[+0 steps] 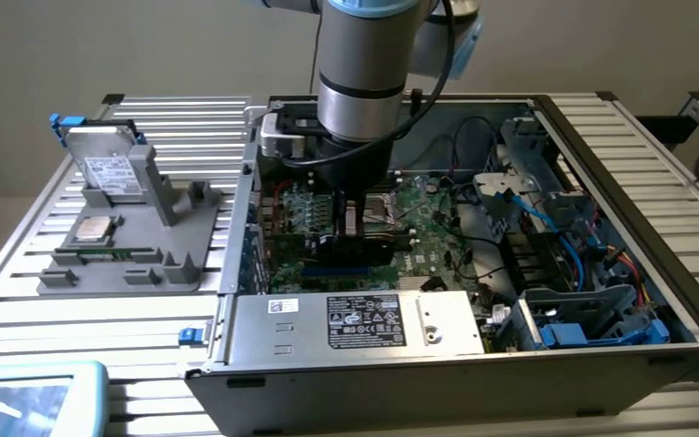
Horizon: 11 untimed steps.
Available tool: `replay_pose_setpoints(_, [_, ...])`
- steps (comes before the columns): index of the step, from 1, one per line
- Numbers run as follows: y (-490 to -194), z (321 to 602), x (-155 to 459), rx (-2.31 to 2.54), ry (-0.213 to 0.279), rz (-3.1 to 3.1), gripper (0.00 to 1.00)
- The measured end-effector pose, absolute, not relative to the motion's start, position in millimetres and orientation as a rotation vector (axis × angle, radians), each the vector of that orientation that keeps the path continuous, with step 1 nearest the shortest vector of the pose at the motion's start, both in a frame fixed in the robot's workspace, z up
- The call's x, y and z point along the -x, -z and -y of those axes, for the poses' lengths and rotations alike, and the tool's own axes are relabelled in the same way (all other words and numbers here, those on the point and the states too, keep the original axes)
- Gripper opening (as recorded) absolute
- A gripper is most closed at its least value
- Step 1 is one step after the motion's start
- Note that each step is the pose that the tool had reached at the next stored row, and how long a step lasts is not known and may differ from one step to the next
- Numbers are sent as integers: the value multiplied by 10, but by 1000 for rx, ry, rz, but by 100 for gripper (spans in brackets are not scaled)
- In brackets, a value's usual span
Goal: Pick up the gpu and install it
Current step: 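Insert the gpu into the slot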
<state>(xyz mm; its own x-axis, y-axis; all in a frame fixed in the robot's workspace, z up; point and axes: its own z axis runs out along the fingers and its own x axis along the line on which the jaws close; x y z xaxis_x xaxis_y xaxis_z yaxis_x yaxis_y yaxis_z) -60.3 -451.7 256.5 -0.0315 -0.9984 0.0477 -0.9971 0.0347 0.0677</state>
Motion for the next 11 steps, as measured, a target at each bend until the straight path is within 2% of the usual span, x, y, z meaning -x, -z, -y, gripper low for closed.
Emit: replay_pose_setpoints(11, [-2564, 4503, 612, -2127, 24, 2199, 27])
